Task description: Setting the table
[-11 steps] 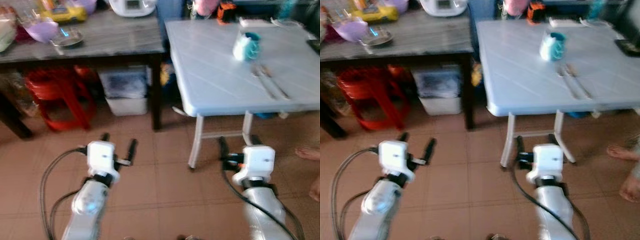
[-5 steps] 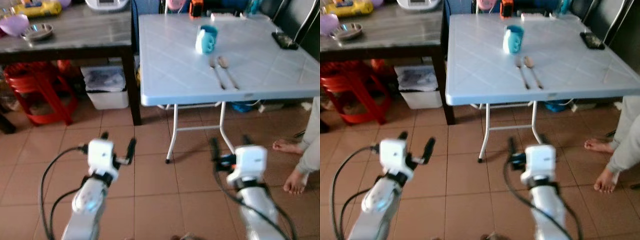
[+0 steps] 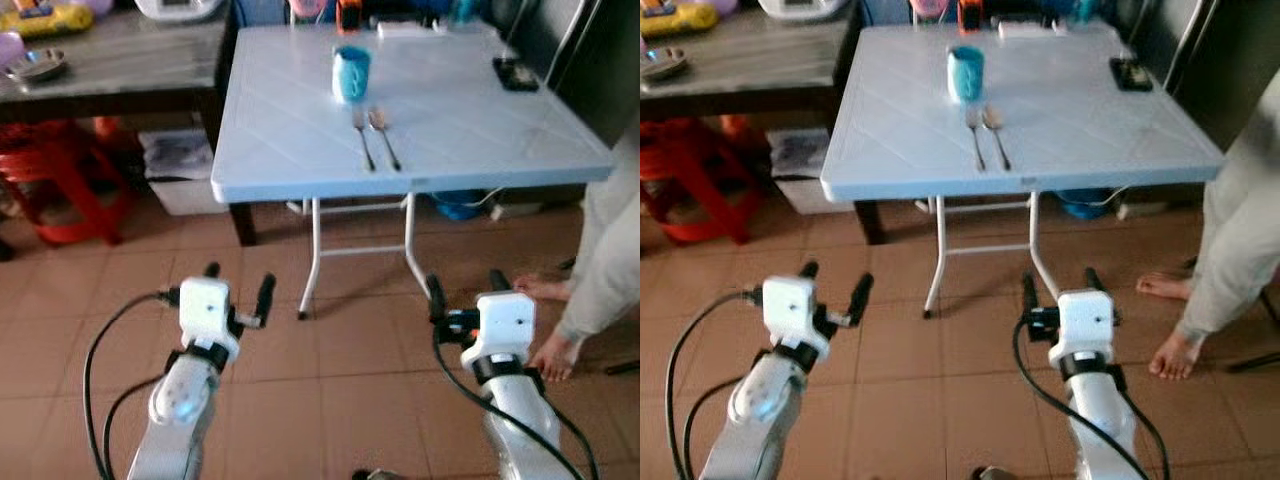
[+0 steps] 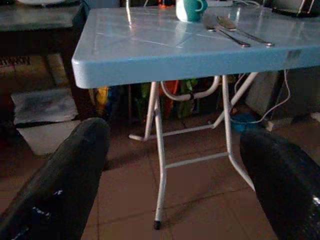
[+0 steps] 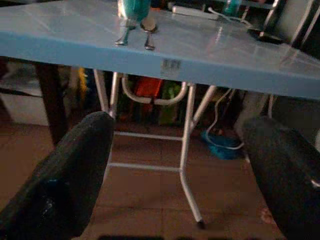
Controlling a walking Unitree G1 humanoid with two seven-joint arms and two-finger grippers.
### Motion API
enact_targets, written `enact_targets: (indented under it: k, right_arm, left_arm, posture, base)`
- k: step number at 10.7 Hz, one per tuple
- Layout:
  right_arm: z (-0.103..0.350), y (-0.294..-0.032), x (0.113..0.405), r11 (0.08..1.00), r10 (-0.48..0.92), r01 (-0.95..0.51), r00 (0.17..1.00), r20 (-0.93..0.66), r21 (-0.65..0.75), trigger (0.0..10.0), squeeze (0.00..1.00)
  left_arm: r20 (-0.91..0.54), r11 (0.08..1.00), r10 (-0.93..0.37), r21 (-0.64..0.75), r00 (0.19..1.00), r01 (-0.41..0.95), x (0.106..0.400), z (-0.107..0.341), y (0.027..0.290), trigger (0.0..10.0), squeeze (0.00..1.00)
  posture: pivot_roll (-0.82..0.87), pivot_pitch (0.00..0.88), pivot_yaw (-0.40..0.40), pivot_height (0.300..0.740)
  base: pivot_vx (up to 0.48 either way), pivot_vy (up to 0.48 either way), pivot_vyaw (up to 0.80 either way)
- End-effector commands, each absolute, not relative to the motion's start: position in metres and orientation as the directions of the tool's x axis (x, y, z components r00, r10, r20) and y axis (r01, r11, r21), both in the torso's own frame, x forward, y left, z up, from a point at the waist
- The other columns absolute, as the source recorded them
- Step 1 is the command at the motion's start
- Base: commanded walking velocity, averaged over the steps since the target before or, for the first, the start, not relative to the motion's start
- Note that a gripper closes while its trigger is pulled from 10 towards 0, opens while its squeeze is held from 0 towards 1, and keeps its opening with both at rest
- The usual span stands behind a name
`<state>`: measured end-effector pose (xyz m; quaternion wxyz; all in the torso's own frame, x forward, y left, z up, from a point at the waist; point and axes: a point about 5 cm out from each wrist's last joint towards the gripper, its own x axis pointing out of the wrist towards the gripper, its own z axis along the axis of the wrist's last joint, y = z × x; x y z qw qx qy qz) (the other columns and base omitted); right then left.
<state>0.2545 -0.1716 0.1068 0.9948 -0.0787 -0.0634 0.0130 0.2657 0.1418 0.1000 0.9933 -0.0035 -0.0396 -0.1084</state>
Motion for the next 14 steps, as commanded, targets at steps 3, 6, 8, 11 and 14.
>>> enact_targets:
  k: [3, 6, 8, 11, 14]
  right_arm:
    - [0.1055, -0.1694, 0.2539, 0.988, 0.043, -0.024, 0.992, 0.122, -0.152, 10.0, 0.00]
    - [0.1063, -0.1696, 0.2540, 0.988, 0.040, -0.021, 0.991, 0.125, -0.155, 10.0, 0.00]
    - [0.1059, -0.1699, 0.2531, 0.988, 0.039, -0.020, 0.992, 0.122, -0.155, 10.0, 0.00]
    - [0.1045, -0.1695, 0.2529, 0.990, 0.040, -0.024, 0.993, 0.115, -0.136, 10.0, 0.00]
    - [0.1058, -0.1697, 0.2539, 0.990, 0.043, -0.025, 0.992, 0.121, -0.142, 10.0, 0.00]
  left_arm:
    - [0.094, 0.975, -0.219, 0.000, 0.971, 0.220, 0.2642, 0.1027, 0.1471, 10.0, 0.00]
    - [0.095, 0.972, -0.233, -0.008, 0.968, 0.234, 0.2640, 0.1021, 0.1452, 10.0, 0.00]
    - [0.091, 0.969, -0.245, -0.010, 0.965, 0.247, 0.2631, 0.1013, 0.1442, 10.0, 0.00]
    - [0.084, 0.967, -0.252, -0.014, 0.964, 0.254, 0.2619, 0.0989, 0.1431, 10.0, 0.00]
    - [0.085, 0.966, -0.254, -0.015, 0.963, 0.256, 0.2619, 0.0989, 0.1428, 10.0, 0.00]
  posture:
    - [-0.08, 0.162, 0.051, 0.740]
    - [-0.08, 0.163, 0.053, 0.740]
    - [-0.08, 0.166, 0.058, 0.740]
    - [-0.08, 0.165, 0.055, 0.740]
    - [-0.08, 0.164, 0.055, 0.740]
  base:
    - [0.282, 0.000, 0.00]
    - [0.353, 0.000, 0.00]
    - [0.390, 0.000, 0.00]
    - [0.393, 0.000, 0.00]
    - [0.391, 0.000, 0.00]
